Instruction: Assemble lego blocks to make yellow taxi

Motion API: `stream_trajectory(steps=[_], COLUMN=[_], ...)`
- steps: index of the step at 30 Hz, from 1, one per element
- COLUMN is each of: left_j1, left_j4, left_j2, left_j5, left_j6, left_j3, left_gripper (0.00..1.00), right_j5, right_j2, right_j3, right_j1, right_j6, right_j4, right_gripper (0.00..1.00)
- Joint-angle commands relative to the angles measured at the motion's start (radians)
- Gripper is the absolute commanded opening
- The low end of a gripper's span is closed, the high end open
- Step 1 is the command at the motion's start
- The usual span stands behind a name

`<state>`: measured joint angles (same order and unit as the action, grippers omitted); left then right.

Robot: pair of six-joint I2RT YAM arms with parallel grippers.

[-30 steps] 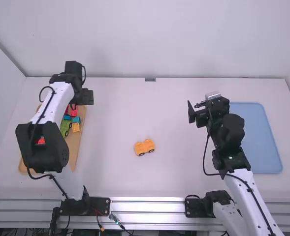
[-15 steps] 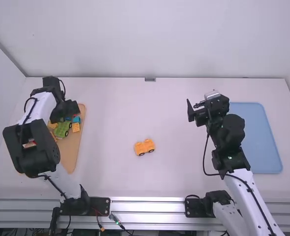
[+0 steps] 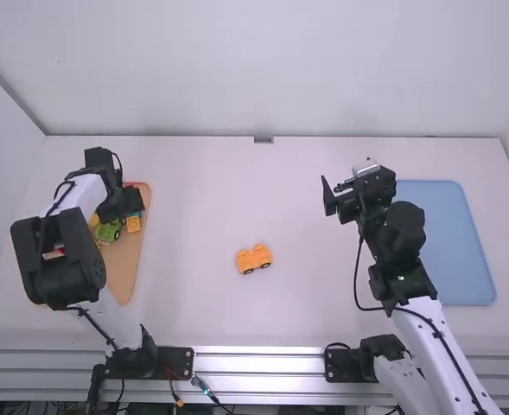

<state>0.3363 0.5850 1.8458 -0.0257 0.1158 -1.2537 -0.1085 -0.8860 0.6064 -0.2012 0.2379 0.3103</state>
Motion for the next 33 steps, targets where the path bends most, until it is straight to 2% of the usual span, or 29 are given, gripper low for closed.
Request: stream_trajectory(steps=[1, 7, 33], left_j1=[-0.003, 0.002, -0.006], left_j4=[-0.01, -0.053, -0.269], left_j2=[0.005, 0.006, 0.006], left_j5=[0.009, 0.006, -0.039], left_j6=[-0.015, -0.008, 0.01], left_j3=[0.022, 0.055, 0.228], left_gripper=[0.7, 0.66, 0.59], right_j5=[0.003, 0.0, 0.0], right_j2=[0.01, 0.01, 0.01], right_j3=[-0.006, -0.006, -0.006], right_j1=[-0.008, 0.0, -0.009], right_j6=[-0.002, -0.002, -0.002], right_j4=[0.004, 0.0, -0.002], right_gripper=[0.99, 0.99, 0.99])
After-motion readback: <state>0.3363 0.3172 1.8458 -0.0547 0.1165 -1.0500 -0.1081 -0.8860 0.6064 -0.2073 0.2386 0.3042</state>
